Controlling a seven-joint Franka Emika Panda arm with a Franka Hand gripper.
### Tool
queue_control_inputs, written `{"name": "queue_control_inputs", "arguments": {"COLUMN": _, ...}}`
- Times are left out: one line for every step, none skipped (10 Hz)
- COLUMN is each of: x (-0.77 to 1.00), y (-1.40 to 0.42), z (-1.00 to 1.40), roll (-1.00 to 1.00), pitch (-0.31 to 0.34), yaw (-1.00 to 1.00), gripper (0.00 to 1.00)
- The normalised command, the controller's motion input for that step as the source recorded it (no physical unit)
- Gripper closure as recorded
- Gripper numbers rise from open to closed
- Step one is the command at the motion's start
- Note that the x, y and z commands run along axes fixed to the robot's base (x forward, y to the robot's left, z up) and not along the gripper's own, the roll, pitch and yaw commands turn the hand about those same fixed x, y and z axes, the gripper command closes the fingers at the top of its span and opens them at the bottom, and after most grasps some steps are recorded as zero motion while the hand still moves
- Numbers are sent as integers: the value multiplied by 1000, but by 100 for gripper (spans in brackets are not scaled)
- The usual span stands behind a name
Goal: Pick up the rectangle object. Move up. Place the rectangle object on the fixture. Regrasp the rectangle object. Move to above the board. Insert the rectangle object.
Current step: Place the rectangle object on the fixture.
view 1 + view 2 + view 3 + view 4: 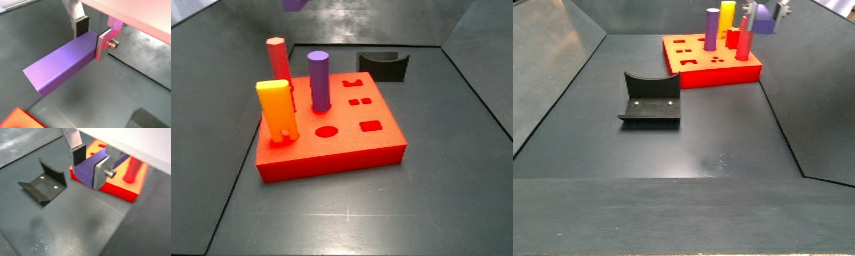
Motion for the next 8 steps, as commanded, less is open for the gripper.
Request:
{"name": "queue_control_inputs", "arguments": {"x": 1000, "y": 33, "z": 31, "roll": 106, "pitch": -33, "yaw": 213, "gripper": 100}}
{"name": "queue_control_inputs", "arguments": {"x": 1000, "y": 30, "z": 24, "roll": 85, "pitch": -17, "yaw": 136, "gripper": 100}}
{"name": "queue_control_inputs", "arguments": {"x": 1000, "y": 23, "z": 16, "roll": 75, "pitch": 2, "yaw": 81, "gripper": 100}}
{"name": "queue_control_inputs", "arguments": {"x": 1000, "y": 21, "z": 13, "roll": 70, "pitch": 11, "yaw": 67, "gripper": 100}}
{"name": "queue_control_inputs", "arguments": {"x": 1000, "y": 17, "z": 8, "roll": 60, "pitch": 28, "yaw": 50, "gripper": 100}}
{"name": "queue_control_inputs", "arguments": {"x": 1000, "y": 13, "z": 4, "roll": 54, "pitch": 41, "yaw": 41, "gripper": 100}}
{"name": "queue_control_inputs", "arguments": {"x": 1000, "y": 9, "z": 1, "roll": 45, "pitch": 58, "yaw": 38, "gripper": 100}}
{"name": "queue_control_inputs", "arguments": {"x": 1000, "y": 7, "z": 0, "roll": 41, "pitch": 67, "yaw": 38, "gripper": 100}}
